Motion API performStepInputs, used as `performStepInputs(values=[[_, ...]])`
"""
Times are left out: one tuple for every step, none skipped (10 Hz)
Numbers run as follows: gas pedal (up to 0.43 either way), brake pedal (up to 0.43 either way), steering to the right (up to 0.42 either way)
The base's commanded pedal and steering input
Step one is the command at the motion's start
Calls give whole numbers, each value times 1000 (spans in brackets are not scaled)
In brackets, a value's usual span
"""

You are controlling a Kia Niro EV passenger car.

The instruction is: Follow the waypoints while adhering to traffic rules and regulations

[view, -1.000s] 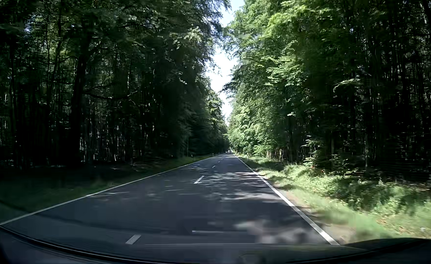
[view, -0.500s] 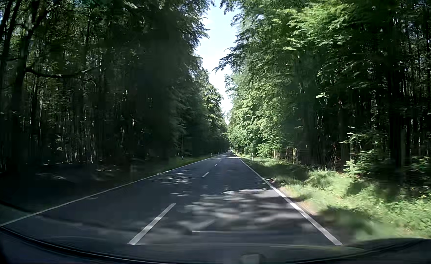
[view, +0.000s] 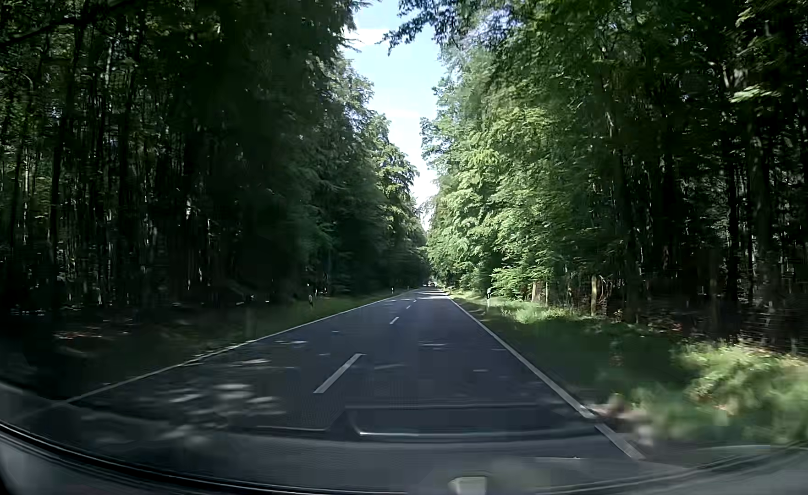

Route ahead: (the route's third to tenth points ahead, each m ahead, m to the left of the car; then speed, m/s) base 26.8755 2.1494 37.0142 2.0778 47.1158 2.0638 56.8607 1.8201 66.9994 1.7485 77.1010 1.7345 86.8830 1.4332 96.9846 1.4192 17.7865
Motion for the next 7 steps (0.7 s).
performStepInputs(values=[[28, 30, 1], [28, 30, 1], [28, 30, 1], [28, 30, 0], [28, 30, 1], [28, 30, 1], [28, 30, 1]])
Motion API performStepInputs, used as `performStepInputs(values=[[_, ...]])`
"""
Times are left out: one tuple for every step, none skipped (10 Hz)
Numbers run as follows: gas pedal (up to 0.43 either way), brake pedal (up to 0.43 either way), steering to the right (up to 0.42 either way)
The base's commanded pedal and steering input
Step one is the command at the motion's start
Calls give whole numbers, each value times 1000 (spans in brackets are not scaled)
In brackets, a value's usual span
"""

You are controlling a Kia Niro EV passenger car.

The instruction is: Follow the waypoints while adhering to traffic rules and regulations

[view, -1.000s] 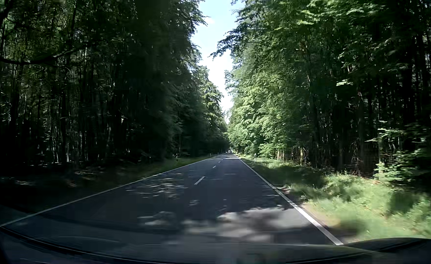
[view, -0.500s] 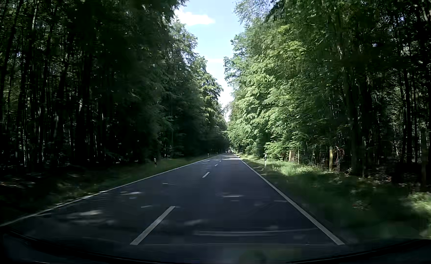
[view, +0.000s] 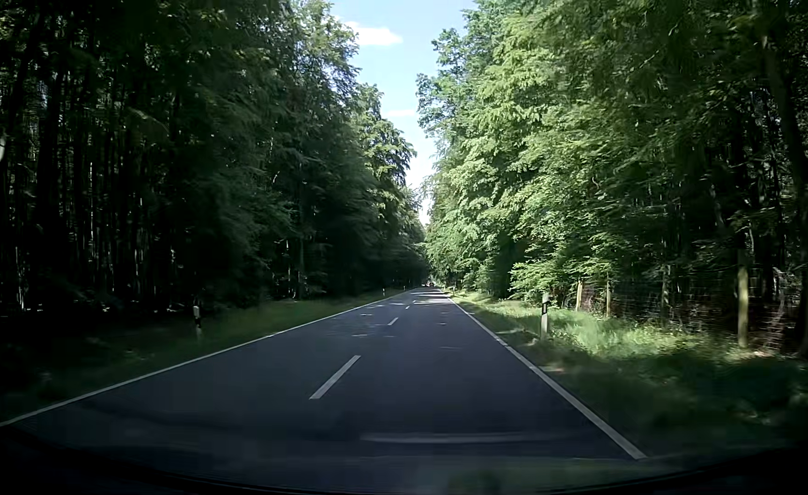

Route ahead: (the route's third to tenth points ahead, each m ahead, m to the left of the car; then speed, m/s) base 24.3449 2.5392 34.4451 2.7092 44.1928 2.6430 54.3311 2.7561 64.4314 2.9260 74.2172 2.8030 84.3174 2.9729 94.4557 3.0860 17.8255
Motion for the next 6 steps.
performStepInputs(values=[[28, 30, 1], [28, 30, 1], [28, 30, 1], [28, 30, 1], [28, 30, 1], [28, 30, 1]])
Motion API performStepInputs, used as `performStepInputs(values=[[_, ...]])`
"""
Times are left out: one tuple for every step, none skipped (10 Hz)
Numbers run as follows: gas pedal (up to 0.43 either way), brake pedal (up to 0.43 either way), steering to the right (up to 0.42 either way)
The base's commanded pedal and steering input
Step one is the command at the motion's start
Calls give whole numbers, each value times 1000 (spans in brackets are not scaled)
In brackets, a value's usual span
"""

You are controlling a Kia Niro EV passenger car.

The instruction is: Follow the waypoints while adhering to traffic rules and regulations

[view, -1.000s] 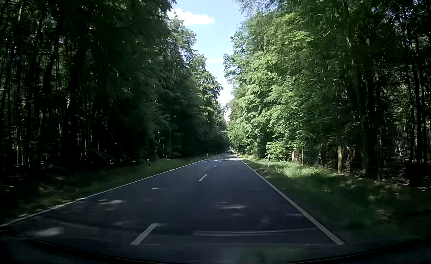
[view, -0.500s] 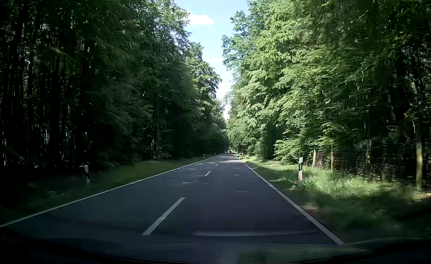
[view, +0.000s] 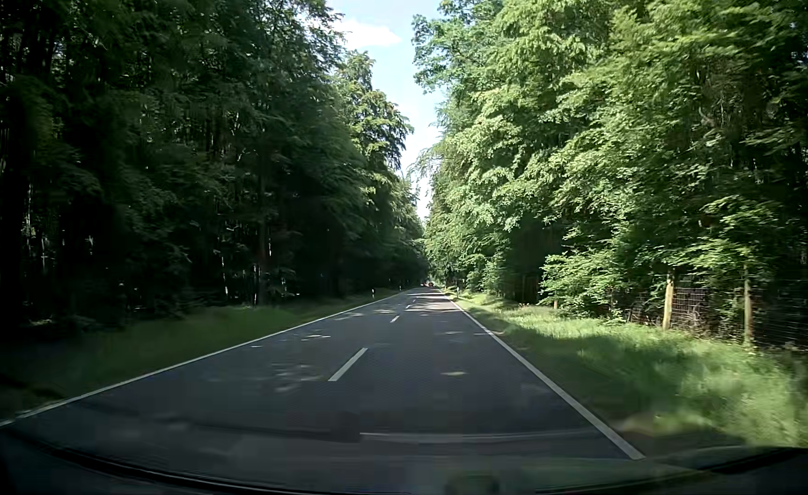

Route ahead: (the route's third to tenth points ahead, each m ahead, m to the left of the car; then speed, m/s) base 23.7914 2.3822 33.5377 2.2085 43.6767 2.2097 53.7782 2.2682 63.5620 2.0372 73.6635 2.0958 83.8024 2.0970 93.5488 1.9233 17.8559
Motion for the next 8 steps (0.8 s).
performStepInputs(values=[[28, 30, 0], [28, 30, 0], [28, 30, 0], [28, 30, 0], [28, 30, 0], [28, 30, 0], [28, 30, 0], [28, 30, 0]])
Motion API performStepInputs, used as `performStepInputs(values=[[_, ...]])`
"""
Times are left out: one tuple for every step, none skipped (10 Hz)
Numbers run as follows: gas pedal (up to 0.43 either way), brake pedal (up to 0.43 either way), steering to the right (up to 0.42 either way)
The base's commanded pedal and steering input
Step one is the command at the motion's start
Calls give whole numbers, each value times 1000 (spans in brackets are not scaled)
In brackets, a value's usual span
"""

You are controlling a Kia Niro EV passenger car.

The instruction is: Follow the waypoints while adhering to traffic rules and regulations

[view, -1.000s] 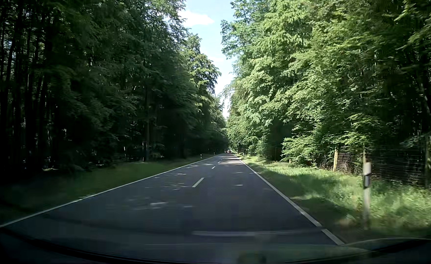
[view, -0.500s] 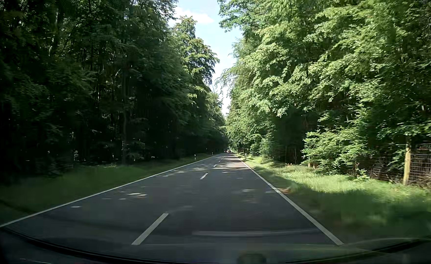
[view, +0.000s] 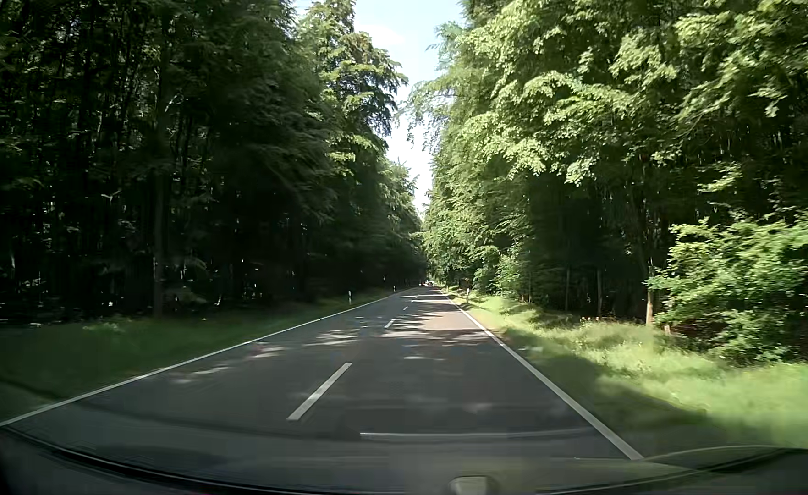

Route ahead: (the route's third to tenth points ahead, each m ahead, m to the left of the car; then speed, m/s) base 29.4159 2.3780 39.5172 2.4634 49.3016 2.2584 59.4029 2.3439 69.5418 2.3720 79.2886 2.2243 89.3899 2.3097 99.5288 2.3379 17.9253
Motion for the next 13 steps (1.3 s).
performStepInputs(values=[[28, 30, 1], [28, 30, 1], [28, 30, 1], [28, 37, 1], [28, 30, 1], [28, 30, 1], [28, 30, 1], [28, 30, 0], [28, 30, 0], [28, 30, 0], [28, 30, 0], [28, 30, 0], [28, 30, 0]])
